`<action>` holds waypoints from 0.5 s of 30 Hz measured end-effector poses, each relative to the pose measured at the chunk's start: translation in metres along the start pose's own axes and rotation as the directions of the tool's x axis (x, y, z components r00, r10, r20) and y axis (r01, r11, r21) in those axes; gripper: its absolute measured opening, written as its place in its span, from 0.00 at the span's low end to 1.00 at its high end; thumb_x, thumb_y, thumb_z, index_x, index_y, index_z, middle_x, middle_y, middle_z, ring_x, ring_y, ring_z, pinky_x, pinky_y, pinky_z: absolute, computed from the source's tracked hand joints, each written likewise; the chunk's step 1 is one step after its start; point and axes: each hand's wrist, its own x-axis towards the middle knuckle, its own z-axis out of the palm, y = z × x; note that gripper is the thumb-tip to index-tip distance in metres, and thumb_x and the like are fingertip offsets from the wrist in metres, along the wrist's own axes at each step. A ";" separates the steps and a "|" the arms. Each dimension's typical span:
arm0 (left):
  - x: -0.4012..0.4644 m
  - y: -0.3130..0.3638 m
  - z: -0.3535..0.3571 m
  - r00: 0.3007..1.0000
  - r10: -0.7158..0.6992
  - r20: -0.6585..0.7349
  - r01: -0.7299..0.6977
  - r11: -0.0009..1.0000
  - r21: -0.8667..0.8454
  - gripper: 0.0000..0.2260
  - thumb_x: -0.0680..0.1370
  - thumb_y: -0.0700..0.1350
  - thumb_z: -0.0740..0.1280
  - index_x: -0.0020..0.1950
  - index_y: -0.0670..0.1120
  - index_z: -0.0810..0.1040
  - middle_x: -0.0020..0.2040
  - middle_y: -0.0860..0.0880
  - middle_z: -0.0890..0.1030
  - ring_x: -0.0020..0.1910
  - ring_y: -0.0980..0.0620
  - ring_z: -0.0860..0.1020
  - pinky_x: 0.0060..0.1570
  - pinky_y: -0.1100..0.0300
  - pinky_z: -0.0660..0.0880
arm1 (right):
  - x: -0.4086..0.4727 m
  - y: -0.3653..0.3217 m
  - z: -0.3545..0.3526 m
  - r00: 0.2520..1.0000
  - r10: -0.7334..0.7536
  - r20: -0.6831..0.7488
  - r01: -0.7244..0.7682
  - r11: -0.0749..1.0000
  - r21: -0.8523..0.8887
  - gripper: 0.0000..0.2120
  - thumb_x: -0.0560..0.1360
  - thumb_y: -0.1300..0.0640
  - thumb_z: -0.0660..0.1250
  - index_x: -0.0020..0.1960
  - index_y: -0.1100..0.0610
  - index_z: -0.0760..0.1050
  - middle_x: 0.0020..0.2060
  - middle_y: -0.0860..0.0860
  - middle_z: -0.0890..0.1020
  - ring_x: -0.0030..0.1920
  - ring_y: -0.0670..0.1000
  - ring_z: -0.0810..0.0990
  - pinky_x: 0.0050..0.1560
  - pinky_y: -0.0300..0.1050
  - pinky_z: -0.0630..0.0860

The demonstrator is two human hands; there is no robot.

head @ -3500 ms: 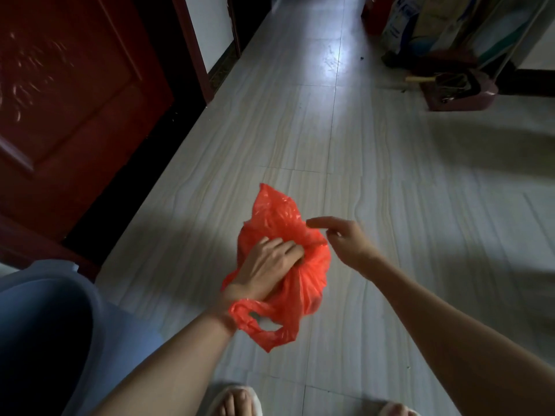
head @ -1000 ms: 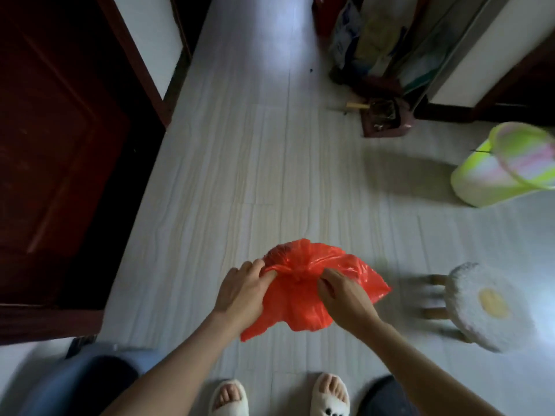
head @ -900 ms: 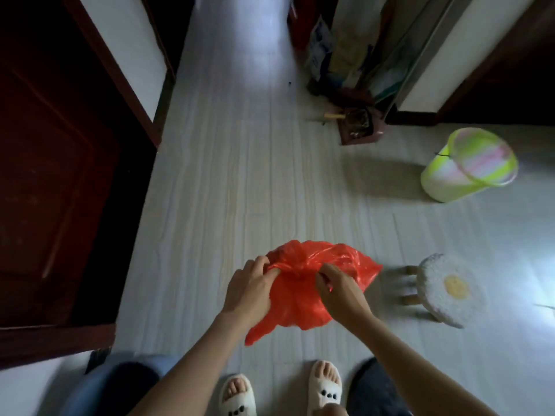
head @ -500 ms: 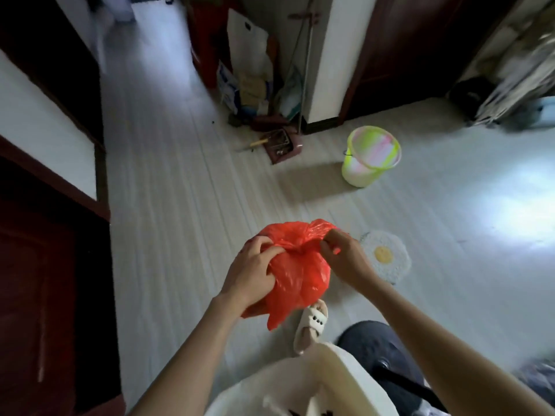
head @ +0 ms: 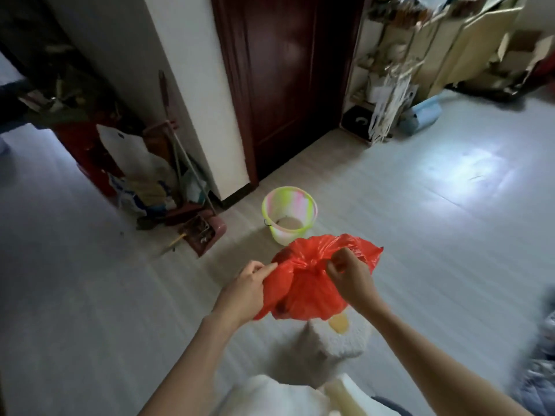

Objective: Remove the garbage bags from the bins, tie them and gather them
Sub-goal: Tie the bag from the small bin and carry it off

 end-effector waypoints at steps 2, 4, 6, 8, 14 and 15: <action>0.049 0.017 -0.006 0.999 0.031 -0.022 -0.031 0.999 0.036 0.19 0.77 0.43 0.58 0.68 0.54 0.69 0.62 0.49 0.73 0.61 0.48 0.72 0.60 0.52 0.70 | 0.036 0.013 -0.019 0.996 0.064 -0.070 -0.064 0.998 0.003 0.04 0.71 0.62 0.66 0.43 0.62 0.73 0.36 0.56 0.80 0.38 0.55 0.76 0.43 0.50 0.73; 0.113 0.044 -0.004 0.995 0.097 -0.036 -0.094 0.993 0.077 0.17 0.77 0.47 0.60 0.66 0.53 0.70 0.62 0.49 0.74 0.62 0.47 0.72 0.62 0.51 0.69 | 0.082 0.031 -0.039 0.979 0.132 -0.152 -0.130 0.991 0.029 0.04 0.71 0.61 0.66 0.41 0.62 0.72 0.34 0.55 0.78 0.37 0.55 0.75 0.40 0.48 0.70; 0.172 0.073 0.000 0.986 0.160 -0.044 -0.157 0.985 0.078 0.16 0.77 0.48 0.60 0.65 0.53 0.72 0.61 0.49 0.75 0.62 0.47 0.72 0.62 0.52 0.68 | 0.126 0.048 -0.057 0.960 0.188 -0.207 -0.185 0.982 0.036 0.05 0.71 0.61 0.65 0.39 0.58 0.70 0.33 0.53 0.76 0.35 0.53 0.74 0.38 0.45 0.66; 0.231 0.102 0.004 0.972 0.232 -0.038 -0.228 0.970 0.085 0.15 0.77 0.48 0.61 0.63 0.53 0.73 0.61 0.50 0.76 0.61 0.48 0.72 0.63 0.53 0.67 | 0.170 0.063 -0.076 0.937 0.236 -0.256 -0.234 0.971 0.040 0.06 0.71 0.61 0.65 0.38 0.57 0.69 0.32 0.53 0.76 0.34 0.53 0.73 0.36 0.44 0.62; 0.400 0.182 0.003 0.944 0.328 0.032 -0.329 0.944 0.033 0.15 0.77 0.47 0.60 0.64 0.50 0.73 0.62 0.48 0.75 0.62 0.47 0.72 0.61 0.52 0.69 | 0.294 0.101 -0.154 0.797 0.469 -0.380 -0.459 0.880 0.124 0.03 0.72 0.60 0.64 0.42 0.59 0.72 0.37 0.56 0.78 0.39 0.55 0.75 0.39 0.42 0.63; 0.427 0.199 0.000 0.938 0.346 0.038 -0.347 0.937 0.032 0.15 0.77 0.47 0.60 0.64 0.50 0.72 0.62 0.48 0.75 0.62 0.47 0.72 0.62 0.52 0.68 | 0.312 0.106 -0.171 0.770 0.503 -0.393 -0.480 0.862 0.163 0.04 0.72 0.59 0.64 0.45 0.59 0.72 0.39 0.56 0.78 0.42 0.56 0.77 0.41 0.42 0.66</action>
